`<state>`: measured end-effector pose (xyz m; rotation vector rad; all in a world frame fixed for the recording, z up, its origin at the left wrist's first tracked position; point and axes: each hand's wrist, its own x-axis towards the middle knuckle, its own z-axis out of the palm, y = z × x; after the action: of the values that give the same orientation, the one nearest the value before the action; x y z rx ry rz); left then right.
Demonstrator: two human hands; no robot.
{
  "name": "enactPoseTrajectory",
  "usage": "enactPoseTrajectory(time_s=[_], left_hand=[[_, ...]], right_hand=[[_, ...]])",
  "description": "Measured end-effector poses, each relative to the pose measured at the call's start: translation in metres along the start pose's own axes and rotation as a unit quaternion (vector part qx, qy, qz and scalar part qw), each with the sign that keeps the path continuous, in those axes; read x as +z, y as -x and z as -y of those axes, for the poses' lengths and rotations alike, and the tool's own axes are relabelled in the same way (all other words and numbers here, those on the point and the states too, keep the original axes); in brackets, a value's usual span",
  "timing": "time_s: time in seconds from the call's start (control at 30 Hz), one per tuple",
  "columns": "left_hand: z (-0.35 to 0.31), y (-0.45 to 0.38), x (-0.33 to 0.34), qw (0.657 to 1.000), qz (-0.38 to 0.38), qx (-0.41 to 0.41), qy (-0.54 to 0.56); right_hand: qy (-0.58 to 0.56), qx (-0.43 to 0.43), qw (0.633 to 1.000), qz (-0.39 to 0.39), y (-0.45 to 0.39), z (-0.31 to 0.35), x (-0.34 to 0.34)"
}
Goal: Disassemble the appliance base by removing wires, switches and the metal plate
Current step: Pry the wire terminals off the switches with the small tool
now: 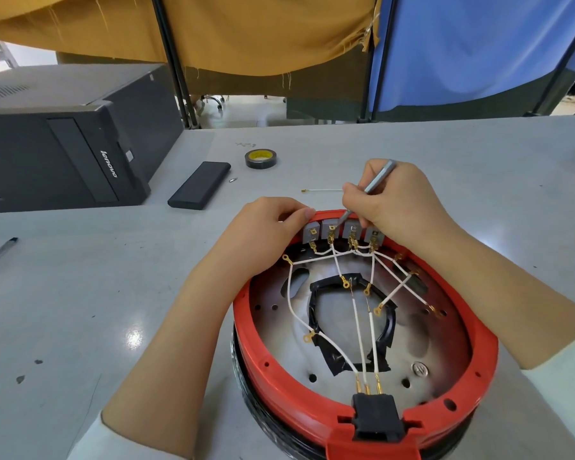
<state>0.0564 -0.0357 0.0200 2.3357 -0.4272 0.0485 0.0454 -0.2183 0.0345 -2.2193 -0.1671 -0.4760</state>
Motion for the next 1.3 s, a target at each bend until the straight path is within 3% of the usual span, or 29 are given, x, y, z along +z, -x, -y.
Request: enactPoseTrajectory(time_s=[0.17,0.4,0.63,0.97,1.2,1.3], left_hand=[[0.000,0.000,0.000,1.000,-0.001,-0.001,-0.003],[0.000,0.000,0.000,1.000,0.005,0.004,-0.007],[-0.001,0.001,-0.001,1.000,0.004,0.003,-0.005],[-0.001,0.000,0.000,1.000,0.007,0.002,-0.008],[0.000,0.001,0.000,1.000,0.006,0.000,-0.004],[0.000,0.001,0.000,1.000,0.004,-0.001,-0.002]], right_hand=[[0.007,0.004,1.000,0.022,0.002,0.006,0.002],[0.004,0.072,0.995,0.071,-0.012,0.010,0.003],[-0.012,-0.007,1.000,-0.001,0.000,0.003,0.004],[0.029,0.032,0.998,0.050,-0.010,0.005,0.005],[0.018,-0.019,1.000,-0.004,0.000,0.005,0.006],[0.020,-0.018,1.000,0.009,-0.001,0.004,0.006]])
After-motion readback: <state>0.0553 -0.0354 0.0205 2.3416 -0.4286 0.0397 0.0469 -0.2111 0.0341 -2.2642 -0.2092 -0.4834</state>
